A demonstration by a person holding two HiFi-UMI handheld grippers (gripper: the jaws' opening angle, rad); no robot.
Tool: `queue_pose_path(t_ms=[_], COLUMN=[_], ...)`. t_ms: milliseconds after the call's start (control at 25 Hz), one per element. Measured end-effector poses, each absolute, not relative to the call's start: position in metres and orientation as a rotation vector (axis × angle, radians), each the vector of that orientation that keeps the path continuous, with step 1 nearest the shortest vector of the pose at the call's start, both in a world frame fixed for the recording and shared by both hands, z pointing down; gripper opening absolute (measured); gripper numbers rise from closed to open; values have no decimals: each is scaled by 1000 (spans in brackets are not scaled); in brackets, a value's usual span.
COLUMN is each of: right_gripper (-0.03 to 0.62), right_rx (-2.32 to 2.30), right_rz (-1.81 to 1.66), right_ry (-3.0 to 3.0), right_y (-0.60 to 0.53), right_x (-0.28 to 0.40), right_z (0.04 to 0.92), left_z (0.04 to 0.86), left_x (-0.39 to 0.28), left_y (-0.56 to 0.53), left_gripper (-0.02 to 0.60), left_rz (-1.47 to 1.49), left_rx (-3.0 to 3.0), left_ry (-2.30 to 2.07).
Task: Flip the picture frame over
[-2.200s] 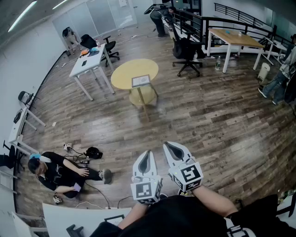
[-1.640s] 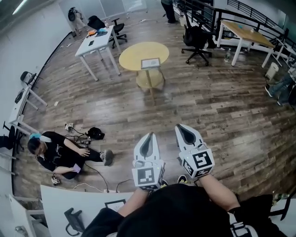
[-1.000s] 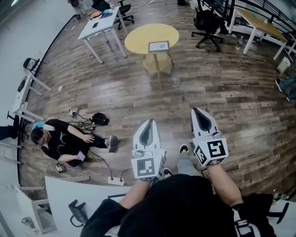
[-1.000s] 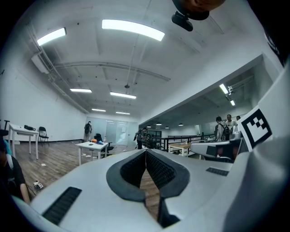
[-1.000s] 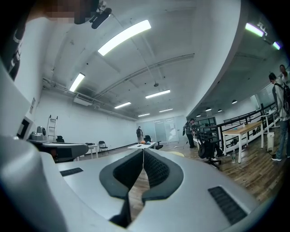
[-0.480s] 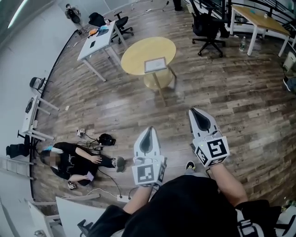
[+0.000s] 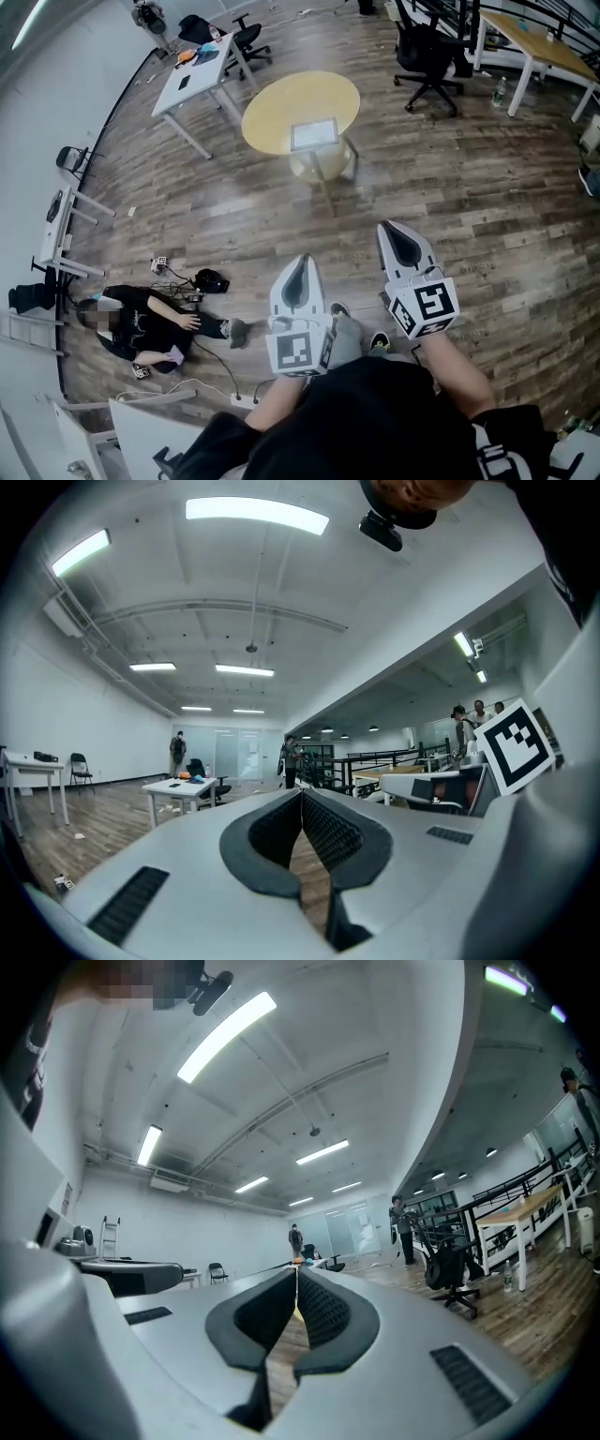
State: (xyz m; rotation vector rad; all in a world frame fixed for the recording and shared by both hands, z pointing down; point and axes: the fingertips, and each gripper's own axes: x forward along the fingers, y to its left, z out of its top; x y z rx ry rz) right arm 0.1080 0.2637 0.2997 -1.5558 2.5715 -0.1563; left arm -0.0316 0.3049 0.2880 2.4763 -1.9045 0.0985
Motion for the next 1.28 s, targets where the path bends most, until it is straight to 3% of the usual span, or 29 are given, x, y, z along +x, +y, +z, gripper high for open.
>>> queue_pose_path(t_ms=[960,1280], right_gripper=[20,20], right_rx=[-1542,-1585], right_rz=[-109,-68], right_ry=[2672,2693], right_y=[30,-18], right_x=[-36,-45], right_z=[309,312], left_z=[306,312], left_x=[-140,-163], left_y=[63,11], left_gripper=[22,21], left_rz=[17,1], left_rx=[2576,2554], left_ry=[-1762,-1766])
